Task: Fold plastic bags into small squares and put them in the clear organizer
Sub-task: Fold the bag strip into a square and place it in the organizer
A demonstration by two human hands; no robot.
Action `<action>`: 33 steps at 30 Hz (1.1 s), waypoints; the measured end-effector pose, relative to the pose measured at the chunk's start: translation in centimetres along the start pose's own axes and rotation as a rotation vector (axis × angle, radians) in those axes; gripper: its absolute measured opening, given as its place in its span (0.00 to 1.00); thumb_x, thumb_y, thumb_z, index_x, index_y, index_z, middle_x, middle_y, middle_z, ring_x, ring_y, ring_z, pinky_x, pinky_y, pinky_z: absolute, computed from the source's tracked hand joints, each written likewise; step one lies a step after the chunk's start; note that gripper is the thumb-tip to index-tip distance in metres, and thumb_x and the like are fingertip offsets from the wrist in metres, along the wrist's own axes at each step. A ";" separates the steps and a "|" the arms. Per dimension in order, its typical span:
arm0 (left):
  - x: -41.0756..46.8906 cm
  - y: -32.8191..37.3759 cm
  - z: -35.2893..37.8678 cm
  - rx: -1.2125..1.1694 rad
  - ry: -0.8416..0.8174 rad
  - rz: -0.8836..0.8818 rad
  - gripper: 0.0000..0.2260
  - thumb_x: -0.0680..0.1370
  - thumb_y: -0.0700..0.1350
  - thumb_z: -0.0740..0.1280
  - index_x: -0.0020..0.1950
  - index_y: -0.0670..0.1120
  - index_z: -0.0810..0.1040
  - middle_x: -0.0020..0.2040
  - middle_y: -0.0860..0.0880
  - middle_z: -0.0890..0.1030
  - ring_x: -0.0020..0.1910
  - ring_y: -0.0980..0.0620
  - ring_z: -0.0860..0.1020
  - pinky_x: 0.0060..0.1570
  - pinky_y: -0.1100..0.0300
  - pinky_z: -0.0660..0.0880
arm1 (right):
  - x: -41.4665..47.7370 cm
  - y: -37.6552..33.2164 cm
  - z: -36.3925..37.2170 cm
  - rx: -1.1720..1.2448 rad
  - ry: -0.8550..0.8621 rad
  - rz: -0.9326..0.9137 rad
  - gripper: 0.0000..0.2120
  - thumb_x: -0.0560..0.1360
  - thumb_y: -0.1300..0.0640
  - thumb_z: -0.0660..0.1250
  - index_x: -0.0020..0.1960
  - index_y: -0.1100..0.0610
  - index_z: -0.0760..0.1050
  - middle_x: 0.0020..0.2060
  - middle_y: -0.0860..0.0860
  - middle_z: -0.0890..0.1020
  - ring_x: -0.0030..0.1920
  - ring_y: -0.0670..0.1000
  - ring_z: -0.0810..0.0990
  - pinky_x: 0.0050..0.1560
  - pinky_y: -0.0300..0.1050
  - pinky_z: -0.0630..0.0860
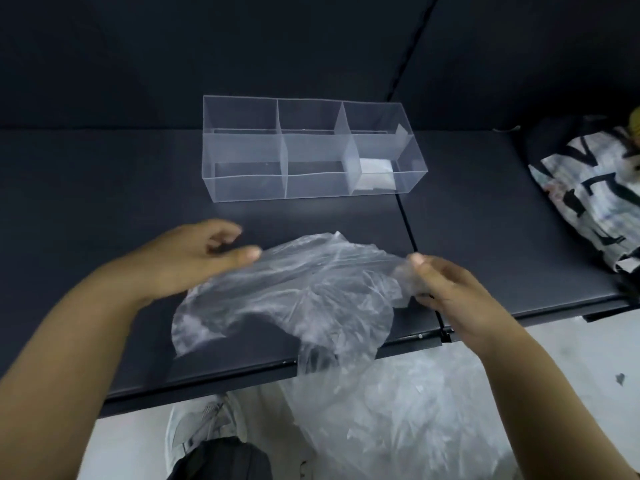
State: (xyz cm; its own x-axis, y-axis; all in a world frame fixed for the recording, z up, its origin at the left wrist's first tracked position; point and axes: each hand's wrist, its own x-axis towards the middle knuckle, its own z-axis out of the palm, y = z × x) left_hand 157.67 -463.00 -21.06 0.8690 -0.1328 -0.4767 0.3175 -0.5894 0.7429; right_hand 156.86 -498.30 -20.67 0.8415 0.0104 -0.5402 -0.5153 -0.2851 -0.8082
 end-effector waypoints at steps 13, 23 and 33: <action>6.9 4.8 5.7 -0.311 0.023 -0.073 0.07 0.71 0.54 0.74 0.39 0.51 0.83 0.35 0.54 0.84 0.39 0.56 0.83 0.43 0.62 0.76 | 1.9 -1.6 2.5 0.220 0.105 -0.117 0.02 0.74 0.62 0.70 0.44 0.61 0.81 0.38 0.54 0.85 0.37 0.49 0.82 0.42 0.42 0.79; 1.6 0.6 3.4 0.149 0.616 -0.104 0.16 0.72 0.62 0.68 0.38 0.49 0.78 0.43 0.53 0.78 0.49 0.48 0.77 0.46 0.54 0.73 | 4.7 -2.9 6.2 0.191 0.321 -0.147 0.06 0.77 0.57 0.68 0.41 0.55 0.81 0.31 0.52 0.79 0.33 0.50 0.75 0.34 0.43 0.75; 6.0 5.5 2.9 -0.200 0.329 0.164 0.08 0.75 0.51 0.71 0.43 0.46 0.83 0.39 0.57 0.82 0.38 0.65 0.79 0.39 0.73 0.72 | 5.0 -7.5 6.5 -0.179 -0.194 -0.260 0.23 0.68 0.33 0.66 0.49 0.52 0.77 0.33 0.37 0.80 0.34 0.37 0.77 0.42 0.34 0.73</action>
State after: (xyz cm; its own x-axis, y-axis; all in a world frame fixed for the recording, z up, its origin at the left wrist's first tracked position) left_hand 163.55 -469.41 -21.19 0.9788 0.0687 -0.1928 0.2038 -0.4109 0.8886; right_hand 163.90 -489.88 -18.83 0.8856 0.2809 -0.3699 -0.2370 -0.4118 -0.8799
